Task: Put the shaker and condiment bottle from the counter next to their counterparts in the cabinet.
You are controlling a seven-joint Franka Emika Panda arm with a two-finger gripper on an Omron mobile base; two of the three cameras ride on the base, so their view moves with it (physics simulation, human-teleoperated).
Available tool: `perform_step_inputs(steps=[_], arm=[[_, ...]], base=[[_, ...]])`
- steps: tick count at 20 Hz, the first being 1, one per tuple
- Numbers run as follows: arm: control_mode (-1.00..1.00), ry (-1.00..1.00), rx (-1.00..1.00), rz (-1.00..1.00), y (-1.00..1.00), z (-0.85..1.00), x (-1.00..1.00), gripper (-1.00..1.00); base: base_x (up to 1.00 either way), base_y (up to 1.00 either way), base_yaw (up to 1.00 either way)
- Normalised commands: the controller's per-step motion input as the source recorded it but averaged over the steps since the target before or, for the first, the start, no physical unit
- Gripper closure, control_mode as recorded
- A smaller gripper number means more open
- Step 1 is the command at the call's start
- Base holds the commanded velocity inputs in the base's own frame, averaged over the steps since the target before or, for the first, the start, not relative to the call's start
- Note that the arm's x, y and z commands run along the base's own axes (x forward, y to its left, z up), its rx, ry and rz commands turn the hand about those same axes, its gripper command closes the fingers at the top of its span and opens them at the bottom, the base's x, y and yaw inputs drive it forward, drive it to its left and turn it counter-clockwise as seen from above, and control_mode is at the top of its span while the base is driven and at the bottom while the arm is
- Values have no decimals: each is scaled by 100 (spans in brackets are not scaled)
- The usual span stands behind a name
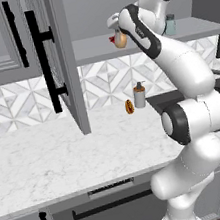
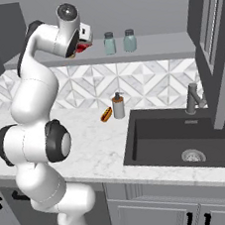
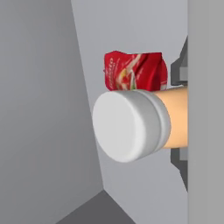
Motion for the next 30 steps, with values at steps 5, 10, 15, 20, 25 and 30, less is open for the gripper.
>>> perform_step_inputs(steps=[5,10,15,20,25,30], arm=[[-100,0,0,0,0,-1,0,100],[-100,0,0,0,0,0,0,100],[-100,0,0,0,0,0,3,-100],[-100,0,0,0,0,0,1,-100],[-100,-3,0,0,0,0,0,-100],[-100,-6,0,0,0,0,-7,-100]], base=[[0,0,0],[0,0,0],[0,0,0],[0,0,0],[0,0,0],[0,0,0]])
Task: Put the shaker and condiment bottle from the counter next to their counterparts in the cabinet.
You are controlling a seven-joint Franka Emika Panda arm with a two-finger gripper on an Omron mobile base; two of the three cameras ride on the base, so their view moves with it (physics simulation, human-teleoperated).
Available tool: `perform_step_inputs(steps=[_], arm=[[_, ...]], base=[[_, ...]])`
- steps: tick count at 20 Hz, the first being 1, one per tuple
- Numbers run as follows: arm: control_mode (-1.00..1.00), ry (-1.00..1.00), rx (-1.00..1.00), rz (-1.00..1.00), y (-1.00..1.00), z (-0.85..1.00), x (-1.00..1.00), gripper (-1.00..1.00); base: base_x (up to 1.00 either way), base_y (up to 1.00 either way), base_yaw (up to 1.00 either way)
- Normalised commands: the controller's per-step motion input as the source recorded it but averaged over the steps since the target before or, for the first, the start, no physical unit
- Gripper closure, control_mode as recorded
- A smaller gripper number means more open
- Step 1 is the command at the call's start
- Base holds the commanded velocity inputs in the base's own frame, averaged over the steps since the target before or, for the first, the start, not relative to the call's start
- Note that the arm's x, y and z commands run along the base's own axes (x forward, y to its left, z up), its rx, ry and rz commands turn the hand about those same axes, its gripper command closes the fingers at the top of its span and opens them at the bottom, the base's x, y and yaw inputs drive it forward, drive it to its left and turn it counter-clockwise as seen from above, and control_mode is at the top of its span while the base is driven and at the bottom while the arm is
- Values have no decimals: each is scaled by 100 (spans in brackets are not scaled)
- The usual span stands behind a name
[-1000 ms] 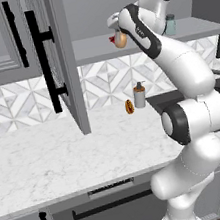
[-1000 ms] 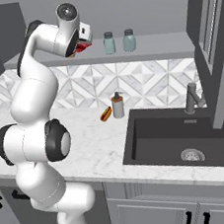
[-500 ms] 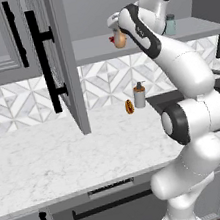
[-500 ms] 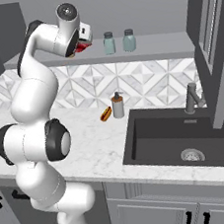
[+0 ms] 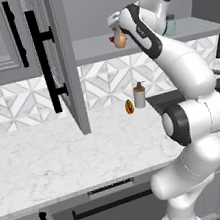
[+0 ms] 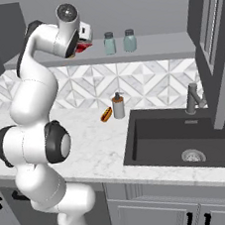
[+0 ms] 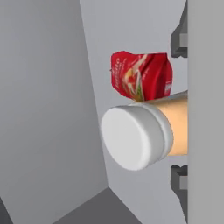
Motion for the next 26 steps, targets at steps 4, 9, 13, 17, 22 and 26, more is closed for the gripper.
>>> perform_step_inputs(steps=[4,9,13,17,22,26], arm=[[-100,-7,-1,0,0,0,-40,-100],[-100,-8,-1,0,0,0,-52,-100],[-100,-6,0,1,-26,2,-82,-100],[-100,-7,0,3,-71,0,-99,-100],[-100,-3,-5,5,-71,-1,-100,-100],[-100,0,-11,2,-54,-14,-100,-100]], base=[[0,0,0],[0,0,0],[0,0,0],[0,0,0],[0,0,0],[0,0,0]])
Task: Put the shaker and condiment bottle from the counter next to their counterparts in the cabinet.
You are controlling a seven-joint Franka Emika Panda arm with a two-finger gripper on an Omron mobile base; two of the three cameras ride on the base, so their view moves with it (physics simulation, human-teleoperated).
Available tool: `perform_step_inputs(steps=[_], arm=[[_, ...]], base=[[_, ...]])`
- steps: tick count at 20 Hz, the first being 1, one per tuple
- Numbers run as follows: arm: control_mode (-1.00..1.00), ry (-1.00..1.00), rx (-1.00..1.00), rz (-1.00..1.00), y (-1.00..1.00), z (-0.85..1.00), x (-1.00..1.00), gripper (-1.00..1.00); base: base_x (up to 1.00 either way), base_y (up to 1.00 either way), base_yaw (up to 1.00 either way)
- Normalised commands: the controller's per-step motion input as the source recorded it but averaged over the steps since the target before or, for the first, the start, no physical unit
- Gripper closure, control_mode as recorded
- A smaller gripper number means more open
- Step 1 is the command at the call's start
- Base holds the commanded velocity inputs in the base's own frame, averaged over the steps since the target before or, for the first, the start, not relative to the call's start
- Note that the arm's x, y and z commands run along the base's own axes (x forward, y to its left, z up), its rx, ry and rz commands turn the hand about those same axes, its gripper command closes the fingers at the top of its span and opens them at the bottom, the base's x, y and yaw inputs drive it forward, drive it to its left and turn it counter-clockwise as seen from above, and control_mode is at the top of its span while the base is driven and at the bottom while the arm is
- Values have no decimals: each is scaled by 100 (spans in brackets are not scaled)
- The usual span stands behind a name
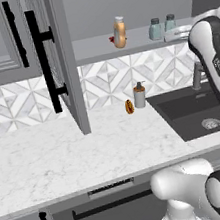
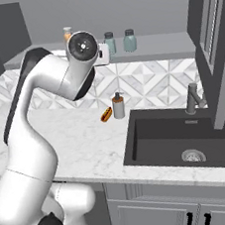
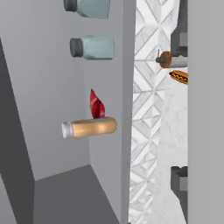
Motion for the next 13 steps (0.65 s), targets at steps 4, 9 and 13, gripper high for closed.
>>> perform_step_inputs(steps=[4,9,13], arm=[[-100,0,-16,1,-33,-28,-100,-100],[-100,0,-21,0,-5,-48,-99,-100],[-100,4,-25,0,3,-52,-78,-100]], base=[[0,0,0],[0,0,0],[0,0,0]])
